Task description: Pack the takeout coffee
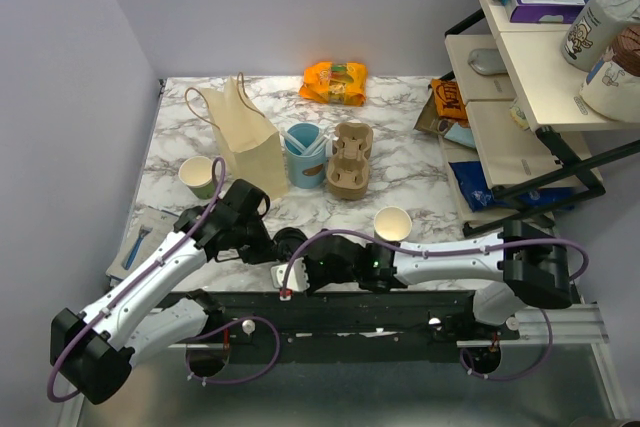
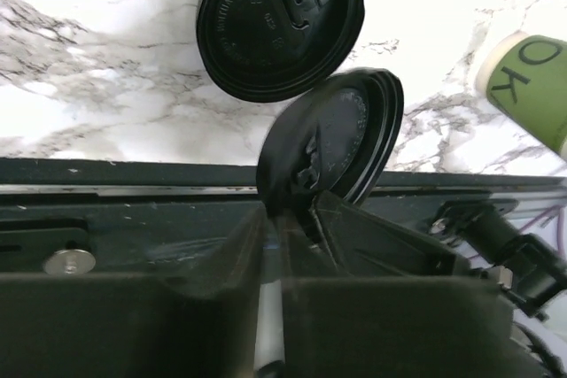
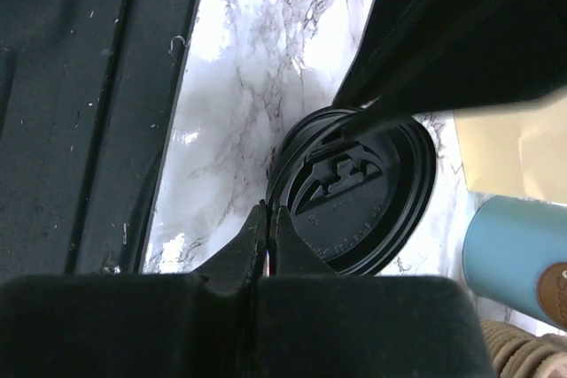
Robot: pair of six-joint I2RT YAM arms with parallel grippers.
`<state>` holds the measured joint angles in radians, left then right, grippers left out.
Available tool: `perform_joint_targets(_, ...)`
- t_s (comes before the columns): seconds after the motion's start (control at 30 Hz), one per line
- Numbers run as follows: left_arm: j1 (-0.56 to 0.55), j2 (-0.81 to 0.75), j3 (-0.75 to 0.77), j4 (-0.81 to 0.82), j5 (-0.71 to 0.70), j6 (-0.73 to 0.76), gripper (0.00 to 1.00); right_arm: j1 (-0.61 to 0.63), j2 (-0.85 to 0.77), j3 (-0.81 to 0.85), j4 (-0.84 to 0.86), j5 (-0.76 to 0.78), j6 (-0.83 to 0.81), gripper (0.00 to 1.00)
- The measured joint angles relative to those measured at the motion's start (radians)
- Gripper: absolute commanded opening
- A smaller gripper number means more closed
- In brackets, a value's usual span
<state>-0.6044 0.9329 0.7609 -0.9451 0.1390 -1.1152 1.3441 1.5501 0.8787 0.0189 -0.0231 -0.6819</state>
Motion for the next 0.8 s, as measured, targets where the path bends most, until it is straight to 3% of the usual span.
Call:
perform_joint_targets(0.07,0.000,-0.002,0.003,0.000,0.001,0.007,0.92,0.002,-0.013,0.000,-0.004,0.002,0.005,0.01)
perform_joint_targets(0.1,0.000,-0.006,0.006,-0.001,-0.001,0.008,0.99,0.004,-0.023,-0.001,-0.006,0.003,0.008,0.01)
perform_joint_targets(0.43,0.000,-0.056,0.078,-0.030,-0.164,-0.009,0.99,0.010,-0.238,-0.094,-0.022,0.202,0.043,0.01)
perform_joint_targets(0.57,-0.002,-0.047,0.054,0.043,-0.182,-0.021,0.99,0.010,-0.351,-0.125,-0.051,0.276,0.089,0.01)
perform_joint_targets(0.8,0.016,0.107,-0.061,0.107,-0.225,0.006,0.91,0.009,-0.567,-0.138,-0.057,0.485,0.212,0.01)
